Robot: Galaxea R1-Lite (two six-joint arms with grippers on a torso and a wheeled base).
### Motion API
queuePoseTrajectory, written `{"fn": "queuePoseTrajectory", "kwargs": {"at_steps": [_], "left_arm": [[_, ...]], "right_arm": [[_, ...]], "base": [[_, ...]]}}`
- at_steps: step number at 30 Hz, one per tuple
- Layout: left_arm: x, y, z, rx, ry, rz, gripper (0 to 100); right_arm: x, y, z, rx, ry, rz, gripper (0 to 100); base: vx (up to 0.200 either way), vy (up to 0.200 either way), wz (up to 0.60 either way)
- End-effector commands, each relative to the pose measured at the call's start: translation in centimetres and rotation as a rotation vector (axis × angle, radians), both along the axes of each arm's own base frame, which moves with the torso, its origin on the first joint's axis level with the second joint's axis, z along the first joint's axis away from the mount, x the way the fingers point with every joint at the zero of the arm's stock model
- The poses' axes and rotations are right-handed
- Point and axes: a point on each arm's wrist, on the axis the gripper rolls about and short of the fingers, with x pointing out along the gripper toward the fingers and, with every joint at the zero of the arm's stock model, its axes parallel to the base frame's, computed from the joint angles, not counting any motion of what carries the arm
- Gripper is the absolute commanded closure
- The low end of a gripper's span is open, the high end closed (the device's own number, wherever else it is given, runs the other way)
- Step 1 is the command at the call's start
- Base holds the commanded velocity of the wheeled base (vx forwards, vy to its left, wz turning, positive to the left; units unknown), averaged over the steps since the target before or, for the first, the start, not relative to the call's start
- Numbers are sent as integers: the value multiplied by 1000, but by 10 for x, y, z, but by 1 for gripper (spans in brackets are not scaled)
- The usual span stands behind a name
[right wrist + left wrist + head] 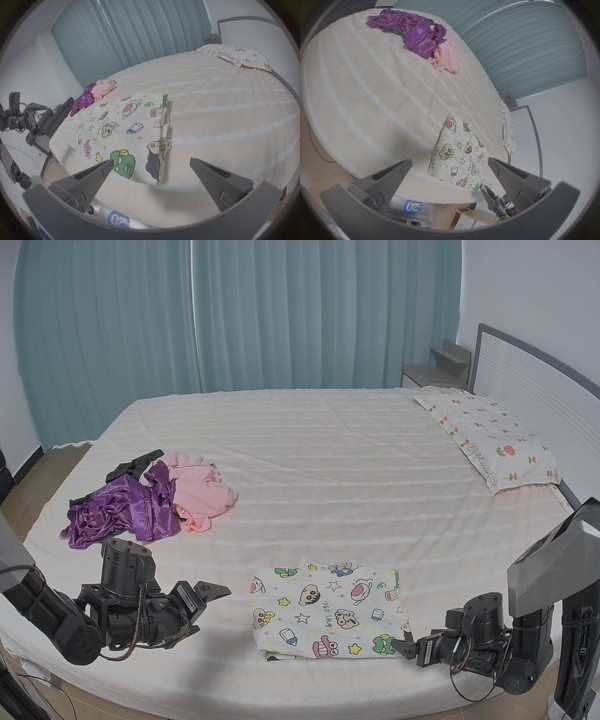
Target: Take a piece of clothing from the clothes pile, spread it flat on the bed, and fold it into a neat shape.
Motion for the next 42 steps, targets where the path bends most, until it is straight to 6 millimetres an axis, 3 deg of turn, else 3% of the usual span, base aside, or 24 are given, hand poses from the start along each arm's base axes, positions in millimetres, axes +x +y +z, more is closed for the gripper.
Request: {"fn": "queuePoseTrajectory", "kwargs": {"at_steps": [1, 10, 16, 21, 27, 42], "left_arm": [[0, 0, 0, -1, -1, 2, 0], [-7, 0, -7, 21, 31, -18, 0], [-1, -23, -29, 56, 92, -87, 0], [23, -46, -51, 136, 58, -113, 0], [39, -58, -73, 236, 36, -171, 0], [72, -90, -102, 350, -51, -234, 0]], "right_arm": [[1, 0, 9, 25, -43, -3, 0], [18, 1, 7, 143, -33, -82, 0], [35, -4, 5, 255, -12, -28, 0], [47, -2, -11, 267, 18, -6, 0], [61, -3, -24, 255, 54, -22, 0], [77, 10, -34, 252, 99, 21, 0]], "base": [[200, 0, 0], [22, 0, 0], [0, 0, 0], [0, 0, 0], [0, 0, 0], [0, 0, 0]]}}
